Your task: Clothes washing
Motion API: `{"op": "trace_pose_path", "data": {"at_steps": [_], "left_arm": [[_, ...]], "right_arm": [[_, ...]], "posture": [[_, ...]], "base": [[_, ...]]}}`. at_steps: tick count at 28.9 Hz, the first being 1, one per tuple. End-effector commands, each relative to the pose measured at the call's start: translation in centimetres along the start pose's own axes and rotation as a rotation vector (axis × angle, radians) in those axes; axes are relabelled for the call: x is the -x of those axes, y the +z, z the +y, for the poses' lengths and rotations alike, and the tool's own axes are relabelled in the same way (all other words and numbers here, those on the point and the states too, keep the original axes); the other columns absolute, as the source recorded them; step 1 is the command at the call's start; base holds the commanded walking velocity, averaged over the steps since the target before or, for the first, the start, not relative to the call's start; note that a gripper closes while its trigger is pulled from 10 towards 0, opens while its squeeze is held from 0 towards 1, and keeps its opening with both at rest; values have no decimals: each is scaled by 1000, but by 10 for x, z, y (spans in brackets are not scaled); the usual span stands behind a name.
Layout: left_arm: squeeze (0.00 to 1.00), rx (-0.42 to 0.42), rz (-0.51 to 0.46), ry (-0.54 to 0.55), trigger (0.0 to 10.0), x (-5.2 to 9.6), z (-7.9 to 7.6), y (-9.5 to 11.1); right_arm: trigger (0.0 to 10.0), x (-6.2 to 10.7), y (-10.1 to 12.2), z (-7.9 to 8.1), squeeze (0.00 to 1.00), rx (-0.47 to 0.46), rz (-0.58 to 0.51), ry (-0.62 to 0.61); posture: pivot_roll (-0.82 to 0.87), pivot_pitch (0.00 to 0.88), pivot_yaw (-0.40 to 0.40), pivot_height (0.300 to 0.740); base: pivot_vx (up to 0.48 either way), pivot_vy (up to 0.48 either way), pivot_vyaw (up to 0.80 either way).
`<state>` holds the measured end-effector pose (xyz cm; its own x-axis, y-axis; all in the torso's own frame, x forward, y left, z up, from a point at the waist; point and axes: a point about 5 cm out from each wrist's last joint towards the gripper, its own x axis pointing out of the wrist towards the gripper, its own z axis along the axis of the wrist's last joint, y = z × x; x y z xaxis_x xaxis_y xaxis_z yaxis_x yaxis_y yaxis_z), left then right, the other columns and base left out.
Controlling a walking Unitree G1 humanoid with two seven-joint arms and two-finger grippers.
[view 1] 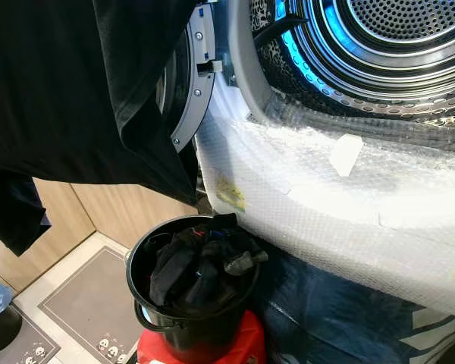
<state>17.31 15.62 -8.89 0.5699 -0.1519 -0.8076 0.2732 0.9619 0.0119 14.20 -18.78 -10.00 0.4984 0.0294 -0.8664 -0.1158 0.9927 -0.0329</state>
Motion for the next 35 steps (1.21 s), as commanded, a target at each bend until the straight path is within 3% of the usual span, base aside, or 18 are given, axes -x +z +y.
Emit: {"op": "trace_pose_path", "data": {"at_steps": [1, 2, 3, 4, 5, 6, 7, 12, 20, 28, 29, 33, 35], "left_arm": [[1000, -15, 6, 41, 10000, 2, 7, -4], [1000, -14, 5, 53, 10000, 2, 8, -5], [1000, -14, -2, 63, 10000, 3, 10, -4], [1000, -10, -13, 77, 10000, 3, 11, -4], [329, -6, -21, 91, 10000, 3, 13, -3], [329, -6, -21, 91, 10000, 3, 13, -3], [0, -6, -28, 108, 10000, 4, 15, -3], [0, 119, -65, 215, 10000, 9, 30, -6], [0, 211, -154, 350, 10000, 16, 48, -5], [0, 363, -405, 553, 10000, 31, 68, 12], [0, 363, -405, 553, 10000, 31, 68, 12], [0, 294, -619, 645, 10000, 47, 65, 22], [0, 278, -660, 653, 10000, 50, 64, 23]], "right_arm": [[10000, 0, -1, 4, 1000, -9, 10, 8], [10000, 0, -1, 4, 1000, -10, 10, 9], [10000, 0, -1, 4, 937, -10, 10, 10], [10000, 0, -1, 4, 0, -10, 11, 10], [10000, 0, -2, 3, 0, -14, 11, 9], [10000, 0, -2, 3, 0, -14, 11, 9], [10000, 0, -2, 3, 0, -16, 13, 9], [10000, 1, -5, 1, 0, -15, 24, 5], [10000, 1, -6, 0, 0, -4, 29, 8], [10000, 0, -1, -4, 0, 24, 25, 9], [10000, 0, -1, -4, 0, 24, 25, 9], [10000, 0, 2, -4, 0, 64, 26, 22], [10000, 0, 3, -4, 0, 75, 26, 26]], "posture": [[-54, 0, 56, 740], [-54, 0, 57, 740], [-54, 0, 57, 740], [-54, 0, 59, 740], [-53, 0, 59, 740], [-53, 0, 59, 740], [-53, 0, 60, 740], [-45, 0, 58, 740], [-27, 0, 44, 740], [4, 0, 24, 740], [4, 0, 24, 740], [35, 0, -2, 740], [46, 0, -11, 740]], "base": [[0, 0, 0], [0, 0, 0], [0, 0, 0], [0, 0, 0], [0, 0, 0], [0, 0, 0], [0, 0, 0], [0, 0, 0], [0, 0, 0], [0, 0, 0], [0, 0, 0], [0, 0, 0], [0, 0, 0]]}}
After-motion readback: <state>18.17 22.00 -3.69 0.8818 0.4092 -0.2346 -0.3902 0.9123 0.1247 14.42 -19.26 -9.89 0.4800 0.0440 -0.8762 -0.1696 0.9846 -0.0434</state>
